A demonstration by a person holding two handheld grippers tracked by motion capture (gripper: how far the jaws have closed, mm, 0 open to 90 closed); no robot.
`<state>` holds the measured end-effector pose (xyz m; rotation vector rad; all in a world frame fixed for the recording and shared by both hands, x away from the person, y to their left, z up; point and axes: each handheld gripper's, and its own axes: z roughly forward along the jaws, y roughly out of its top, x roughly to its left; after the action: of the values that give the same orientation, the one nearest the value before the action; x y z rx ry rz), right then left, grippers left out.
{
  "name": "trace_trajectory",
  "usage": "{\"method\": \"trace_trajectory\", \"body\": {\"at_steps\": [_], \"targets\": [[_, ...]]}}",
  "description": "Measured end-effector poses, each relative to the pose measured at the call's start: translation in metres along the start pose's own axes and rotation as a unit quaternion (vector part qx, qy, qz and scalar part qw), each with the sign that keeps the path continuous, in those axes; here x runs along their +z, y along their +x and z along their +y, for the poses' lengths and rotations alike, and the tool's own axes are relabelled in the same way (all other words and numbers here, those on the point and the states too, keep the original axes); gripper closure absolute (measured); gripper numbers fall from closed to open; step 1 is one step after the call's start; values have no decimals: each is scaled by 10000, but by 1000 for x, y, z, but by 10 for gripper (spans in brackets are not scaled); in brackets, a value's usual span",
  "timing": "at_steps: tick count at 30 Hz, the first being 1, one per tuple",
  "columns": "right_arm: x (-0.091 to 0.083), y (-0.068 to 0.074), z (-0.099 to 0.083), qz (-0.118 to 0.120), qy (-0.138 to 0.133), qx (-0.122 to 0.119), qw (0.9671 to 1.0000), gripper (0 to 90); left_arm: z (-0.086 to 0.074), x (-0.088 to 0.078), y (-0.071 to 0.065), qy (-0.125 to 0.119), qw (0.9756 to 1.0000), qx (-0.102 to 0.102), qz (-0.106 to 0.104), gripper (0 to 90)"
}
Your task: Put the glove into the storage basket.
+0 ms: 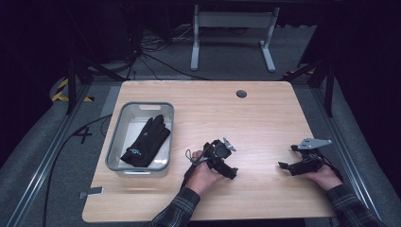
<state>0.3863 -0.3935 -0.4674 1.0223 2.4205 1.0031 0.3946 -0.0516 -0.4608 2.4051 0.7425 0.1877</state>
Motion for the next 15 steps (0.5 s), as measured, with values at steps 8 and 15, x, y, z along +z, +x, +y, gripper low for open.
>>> {"method": "trace_trajectory", "body": {"at_steps": [8, 15], "targets": [[0, 0, 0, 2, 1, -1, 10000, 43, -2, 5, -3, -111, 9999, 95, 78, 0], [0, 0, 0, 3, 1, -2, 10000, 43, -11, 9, -6, -622, 9980, 131, 33, 0]]}}
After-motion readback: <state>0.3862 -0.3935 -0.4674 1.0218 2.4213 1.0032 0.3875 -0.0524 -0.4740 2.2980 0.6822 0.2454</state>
